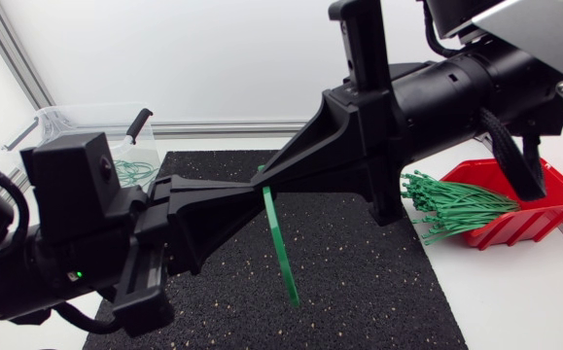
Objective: Take a green cable tie from the red box, thread the tail through the head to close it, then place it in the transparent bin on the left.
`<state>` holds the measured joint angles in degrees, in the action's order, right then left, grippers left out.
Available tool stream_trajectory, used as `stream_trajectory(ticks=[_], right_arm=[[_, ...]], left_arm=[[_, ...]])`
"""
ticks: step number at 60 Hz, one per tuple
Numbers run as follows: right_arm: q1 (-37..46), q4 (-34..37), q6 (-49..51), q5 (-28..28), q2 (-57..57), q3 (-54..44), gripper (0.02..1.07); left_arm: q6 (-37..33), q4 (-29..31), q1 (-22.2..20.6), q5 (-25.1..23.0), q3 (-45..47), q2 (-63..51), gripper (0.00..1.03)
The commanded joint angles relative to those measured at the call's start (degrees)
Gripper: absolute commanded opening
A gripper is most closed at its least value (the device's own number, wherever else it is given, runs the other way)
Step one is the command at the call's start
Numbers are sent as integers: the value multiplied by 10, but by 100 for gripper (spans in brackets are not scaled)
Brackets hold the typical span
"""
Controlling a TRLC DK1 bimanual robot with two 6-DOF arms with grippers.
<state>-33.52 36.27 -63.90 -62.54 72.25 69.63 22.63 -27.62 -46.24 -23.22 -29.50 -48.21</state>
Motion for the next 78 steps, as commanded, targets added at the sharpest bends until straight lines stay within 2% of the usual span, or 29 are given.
stream_trajectory(ticks=[1, 9, 11, 17, 20, 24, 28, 31, 35, 63, 67, 70, 78], right_arm=[[15, 9, -11, 21, 15, -9, 18], [2, 11, -10, 21, 1, -9, 50], [1, 11, -10, 21, -4, -9, 55], [2, 12, -10, 21, -12, -9, 60], [4, 13, -10, 21, -16, -10, 67], [6, 15, -9, 21, -19, -9, 68], [8, 15, -9, 22, -26, -10, 69], [9, 15, -8, 22, -30, -12, 79], [11, 15, -7, 21, -33, -14, 86], [62, 8, 14, 18, -35, -41, 89], [72, 18, 42, 5, -24, -40, 89], [76, 50, 78, -12, -5, -29, 89], [74, 55, 147, -32, 11, -37, 88]], left_arm=[[-9, -18, -2, -11, -11, 20, 4], [-9, -17, 2, -14, -7, 14, 4], [-9, -17, 5, -15, -7, 11, 4], [-9, -17, 28, -27, -7, 0, 4], [-10, -17, 40, -35, -8, -7, 4], [-11, -18, 58, -50, -8, -14, 4], [-43, -17, 64, -71, -3, -22, 4], [-63, -17, 65, -75, 0, -29, 4], [-96, -17, 67, -84, 6, -33, 4], [-291, 8, 39, -76, 23, -18, 4], [-304, 12, 31, -69, 21, -17, 4], [-307, 16, 30, -69, 18, -15, 4], [-304, 34, 25, -76, 9, -7, 4]])
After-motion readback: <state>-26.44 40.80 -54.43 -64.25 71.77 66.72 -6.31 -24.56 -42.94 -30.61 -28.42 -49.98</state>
